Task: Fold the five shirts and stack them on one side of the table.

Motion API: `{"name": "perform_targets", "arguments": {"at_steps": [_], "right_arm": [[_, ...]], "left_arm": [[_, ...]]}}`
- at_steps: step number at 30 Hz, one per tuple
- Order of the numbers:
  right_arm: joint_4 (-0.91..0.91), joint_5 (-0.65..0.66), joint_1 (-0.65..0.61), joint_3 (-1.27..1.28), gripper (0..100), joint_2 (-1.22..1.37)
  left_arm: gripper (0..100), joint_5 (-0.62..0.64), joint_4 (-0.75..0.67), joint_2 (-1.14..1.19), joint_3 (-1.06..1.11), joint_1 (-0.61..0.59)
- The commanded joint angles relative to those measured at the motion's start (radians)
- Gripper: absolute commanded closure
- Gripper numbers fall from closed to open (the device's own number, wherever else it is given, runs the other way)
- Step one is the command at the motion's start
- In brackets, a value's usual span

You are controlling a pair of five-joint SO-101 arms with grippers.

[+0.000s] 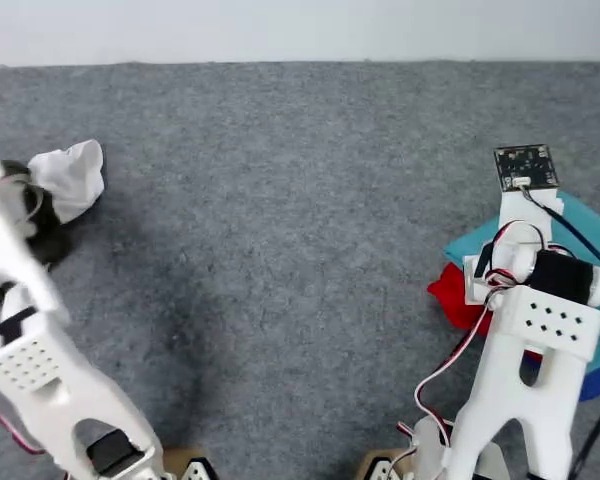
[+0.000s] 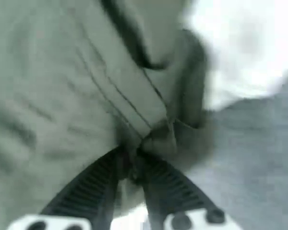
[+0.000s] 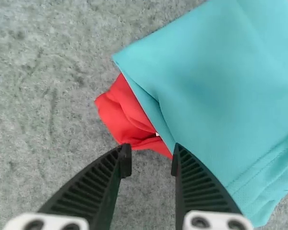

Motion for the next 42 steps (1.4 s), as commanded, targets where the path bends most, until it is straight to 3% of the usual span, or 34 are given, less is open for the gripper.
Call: {"name": "perform_targets", "arguments": {"at_steps": [1,5,13,22,26,33,42], "right_arm": [[0.008,-0.011,-0.010,-0.002,85.1,-0.041],[0.008,-0.011,-0.010,0.023,85.1,-0.041],[0.008,-0.011,-0.005,0.064,85.1,-0.041],[0.008,-0.009,-0.004,0.066,85.1,-0.041],[0.008,-0.009,0.008,0.066,85.0,-0.041],[0.004,-0.011,0.116,0.066,84.9,-0.041],[0.004,-0.011,0.116,0.066,84.9,-0.041]], "left_arm": [[99,-0.005,0.190,-0.157,-0.205,0.190],[99,-0.005,0.351,-0.245,-0.421,0.436],[99,-0.011,0.339,-0.356,-0.656,0.927],[99,-0.110,0.339,-0.376,-0.894,1.247],[99,-0.130,0.344,-0.367,-0.860,1.270],[99,-0.126,0.345,-0.359,-0.828,1.198],[99,-0.129,0.319,-0.293,-0.771,1.134]]}}
